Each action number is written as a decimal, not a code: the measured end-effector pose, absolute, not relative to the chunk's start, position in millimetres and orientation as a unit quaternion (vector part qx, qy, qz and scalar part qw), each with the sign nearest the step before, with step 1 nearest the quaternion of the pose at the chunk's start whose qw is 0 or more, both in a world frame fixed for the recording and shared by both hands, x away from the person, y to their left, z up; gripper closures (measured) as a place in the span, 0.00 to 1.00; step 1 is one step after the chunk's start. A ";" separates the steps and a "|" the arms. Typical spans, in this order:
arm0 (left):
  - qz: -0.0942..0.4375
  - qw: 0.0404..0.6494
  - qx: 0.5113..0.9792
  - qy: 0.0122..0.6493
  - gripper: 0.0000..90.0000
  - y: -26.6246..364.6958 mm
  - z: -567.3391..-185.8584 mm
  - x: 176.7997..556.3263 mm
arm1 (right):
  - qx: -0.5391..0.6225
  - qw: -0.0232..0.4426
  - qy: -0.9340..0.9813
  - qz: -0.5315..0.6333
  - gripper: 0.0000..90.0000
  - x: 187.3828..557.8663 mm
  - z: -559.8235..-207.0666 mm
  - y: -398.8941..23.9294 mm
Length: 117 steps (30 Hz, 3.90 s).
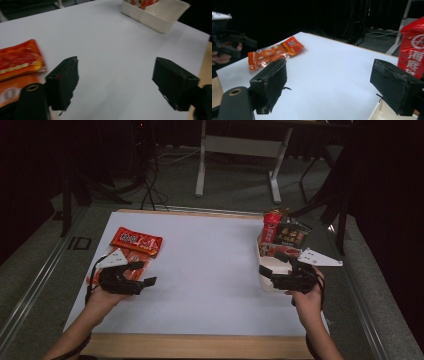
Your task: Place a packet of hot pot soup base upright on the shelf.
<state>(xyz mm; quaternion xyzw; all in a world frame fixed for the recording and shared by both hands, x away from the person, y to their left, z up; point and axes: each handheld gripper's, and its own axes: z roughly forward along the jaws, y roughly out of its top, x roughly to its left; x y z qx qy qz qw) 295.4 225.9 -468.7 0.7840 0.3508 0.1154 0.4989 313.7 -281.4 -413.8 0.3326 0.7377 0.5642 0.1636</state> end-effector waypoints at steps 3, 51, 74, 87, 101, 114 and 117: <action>0.136 0.489 0.780 0.366 0.35 240.9 -468.7 294.1 | 0.328 0.159 0.743 0.562 0.15 314.5 -416.8 -276.4; 0.191 0.244 0.777 0.549 1.00 354.7 -533.6 357.2 | 0.299 0.138 0.772 0.543 0.16 316.2 -436.5 -263.9; 0.135 0.264 0.822 0.486 1.00 291.8 -530.2 345.7 | 0.298 0.135 0.773 0.544 0.16 316.1 -437.1 -263.5; 0.121 0.268 0.839 0.459 1.00 262.0 -528.2 340.6 | 0.297 0.135 0.774 0.542 0.16 315.5 -437.4 -263.0; 0.172 0.279 0.785 0.526 1.00 290.2 -519.7 373.2 | 0.298 0.135 0.773 0.544 0.16 315.8 -437.1 -264.5; 0.189 0.254 0.777 0.544 1.00 291.6 -533.3 405.5 | 0.298 0.133 0.776 0.540 0.16 316.1 -438.5 -263.3; 0.183 0.256 0.776 0.547 1.00 292.7 -533.8 407.7 | 0.297 0.133 0.776 0.540 0.16 316.4 -438.8 -263.0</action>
